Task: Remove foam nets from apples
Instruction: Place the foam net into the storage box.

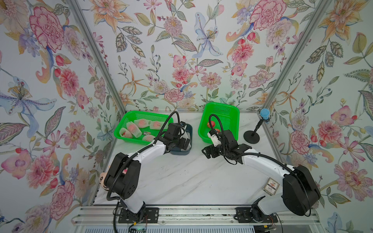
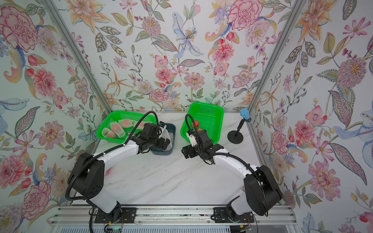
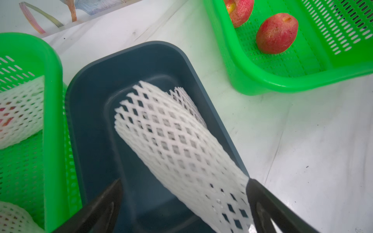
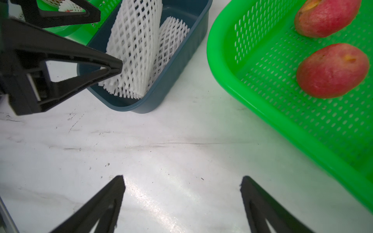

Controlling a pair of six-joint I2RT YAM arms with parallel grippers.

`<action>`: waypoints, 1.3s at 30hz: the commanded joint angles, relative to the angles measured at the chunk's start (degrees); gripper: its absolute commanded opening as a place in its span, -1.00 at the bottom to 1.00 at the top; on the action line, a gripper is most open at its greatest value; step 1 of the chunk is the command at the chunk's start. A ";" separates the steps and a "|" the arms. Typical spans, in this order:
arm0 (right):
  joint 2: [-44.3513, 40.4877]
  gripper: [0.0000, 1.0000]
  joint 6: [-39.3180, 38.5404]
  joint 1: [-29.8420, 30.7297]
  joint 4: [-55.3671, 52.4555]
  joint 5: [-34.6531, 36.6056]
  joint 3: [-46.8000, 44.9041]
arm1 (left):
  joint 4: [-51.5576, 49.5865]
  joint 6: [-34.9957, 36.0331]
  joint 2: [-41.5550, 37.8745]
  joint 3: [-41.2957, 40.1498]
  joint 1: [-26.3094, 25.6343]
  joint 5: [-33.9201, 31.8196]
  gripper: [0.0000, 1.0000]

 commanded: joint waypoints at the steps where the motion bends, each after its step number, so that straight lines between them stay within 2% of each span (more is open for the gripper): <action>1: -0.40 0.85 -0.78 0.47 0.79 -0.43 0.46 | 0.06 -1.49 -1.17 -0.25 1.38 -0.96 0.98; 10: -0.40 0.85 -0.52 0.73 1.28 -0.89 0.57 | -8.92 -2.15 1.26 3.86 1.23 -16.14 0.98; 22: 0.62 0.85 -0.45 1.61 1.18 -0.50 1.40 | -13.33 -1.66 -0.50 5.61 -0.29 -30.32 0.98; 30: 0.63 0.85 -0.61 1.97 0.89 -0.62 1.60 | -12.28 -1.23 -3.09 5.55 1.60 -29.53 0.98; 36: 0.03 0.87 -1.74 2.91 0.21 -3.41 1.19 | -12.18 -3.35 -3.37 7.28 6.76 -21.36 0.98; 37: 0.05 1.00 -1.96 3.05 0.15 -4.05 1.17 | -12.60 -4.16 -3.05 7.97 7.86 -20.45 0.98; 39: 0.03 0.99 -2.53 3.10 0.07 -4.99 1.19 | -13.31 -5.39 -2.26 9.39 9.90 -18.48 0.97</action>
